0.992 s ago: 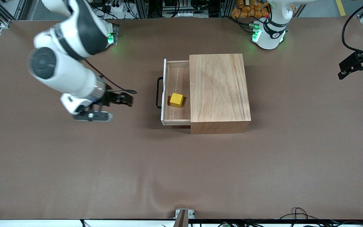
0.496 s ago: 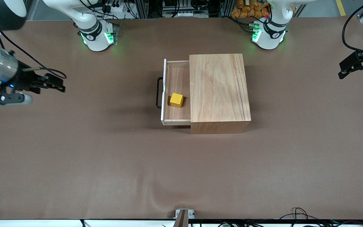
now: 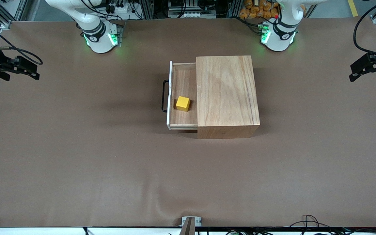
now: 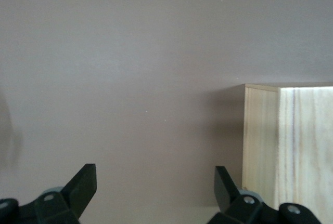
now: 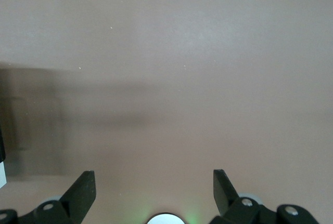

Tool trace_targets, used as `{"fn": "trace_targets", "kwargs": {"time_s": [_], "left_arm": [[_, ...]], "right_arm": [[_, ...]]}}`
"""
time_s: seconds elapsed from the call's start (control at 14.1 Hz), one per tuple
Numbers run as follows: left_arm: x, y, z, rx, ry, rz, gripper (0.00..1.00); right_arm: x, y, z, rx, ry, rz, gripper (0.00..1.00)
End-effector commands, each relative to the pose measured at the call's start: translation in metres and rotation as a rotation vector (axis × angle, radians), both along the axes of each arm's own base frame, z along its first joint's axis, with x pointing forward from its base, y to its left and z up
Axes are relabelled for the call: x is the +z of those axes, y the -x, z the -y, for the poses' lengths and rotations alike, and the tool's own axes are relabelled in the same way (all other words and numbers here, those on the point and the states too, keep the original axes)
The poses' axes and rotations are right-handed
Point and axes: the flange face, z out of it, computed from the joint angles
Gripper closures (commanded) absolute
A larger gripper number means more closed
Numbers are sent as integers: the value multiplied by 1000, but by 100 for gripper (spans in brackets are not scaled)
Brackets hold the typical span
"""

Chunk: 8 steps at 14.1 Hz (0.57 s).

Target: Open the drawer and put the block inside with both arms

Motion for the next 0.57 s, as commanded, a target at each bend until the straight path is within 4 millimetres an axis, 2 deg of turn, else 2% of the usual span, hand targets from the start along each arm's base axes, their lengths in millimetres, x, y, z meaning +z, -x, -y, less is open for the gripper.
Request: {"fn": "trace_targets", "kwargs": {"time_s": [0.0, 0.5], "left_arm": [[2, 10, -1, -1, 26, -22, 0], [1, 8, -1, -4, 24, -23, 0]], "right_arm": [[0, 8, 13, -20, 17, -18, 0], [10, 14, 13, -19, 15, -2, 0]]}}
